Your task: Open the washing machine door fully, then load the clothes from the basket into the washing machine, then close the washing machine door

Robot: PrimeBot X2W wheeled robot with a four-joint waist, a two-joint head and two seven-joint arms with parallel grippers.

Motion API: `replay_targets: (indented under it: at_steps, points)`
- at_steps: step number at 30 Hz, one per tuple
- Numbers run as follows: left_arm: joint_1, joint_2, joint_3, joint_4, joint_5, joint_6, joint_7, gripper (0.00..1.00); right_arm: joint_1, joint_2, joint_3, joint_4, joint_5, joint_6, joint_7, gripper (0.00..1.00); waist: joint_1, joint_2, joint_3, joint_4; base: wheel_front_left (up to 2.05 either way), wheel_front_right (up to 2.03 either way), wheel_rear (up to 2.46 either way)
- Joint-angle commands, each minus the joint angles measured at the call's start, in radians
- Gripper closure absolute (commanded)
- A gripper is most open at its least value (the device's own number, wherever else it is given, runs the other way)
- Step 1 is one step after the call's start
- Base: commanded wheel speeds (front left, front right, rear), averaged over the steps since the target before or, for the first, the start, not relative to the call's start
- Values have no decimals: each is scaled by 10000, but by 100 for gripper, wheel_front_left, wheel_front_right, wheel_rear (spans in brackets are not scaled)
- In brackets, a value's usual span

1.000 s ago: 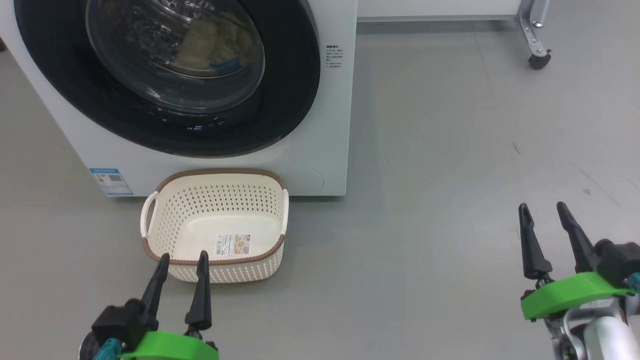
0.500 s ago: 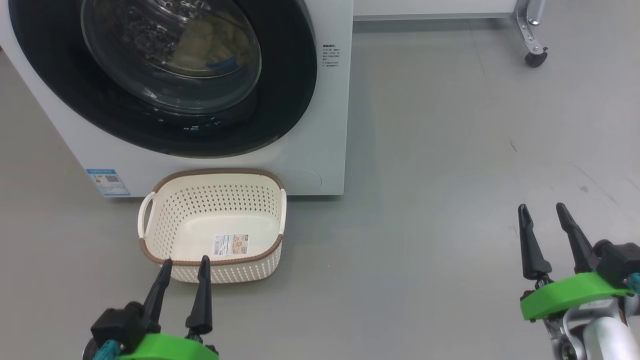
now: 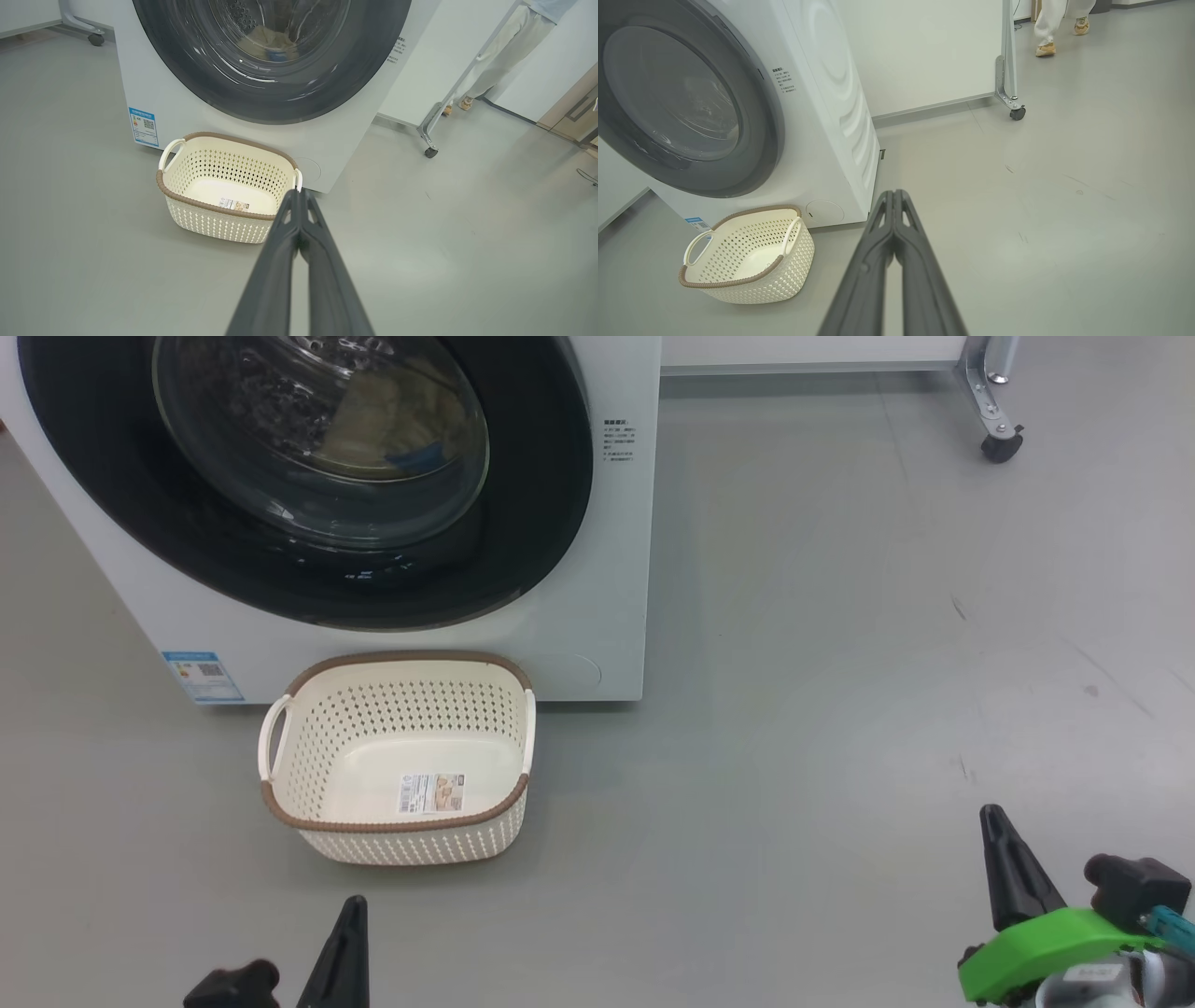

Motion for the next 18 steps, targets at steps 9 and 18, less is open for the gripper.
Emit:
replay_targets:
  at_steps: [9, 18]
  points:
    - [-500, 37, 369, -307, -1048, 3, 287, 100, -511, -90, -41, -444, 1246, -5, 292, 100, 0, 0, 9, 25, 0, 0, 0]
    - [-579, 20, 588, -312, -1938, 2, 517, 100, -563, -103, -37, -504, 2293, -8, 552, 100, 0, 0, 17, 46, 0, 0, 0]
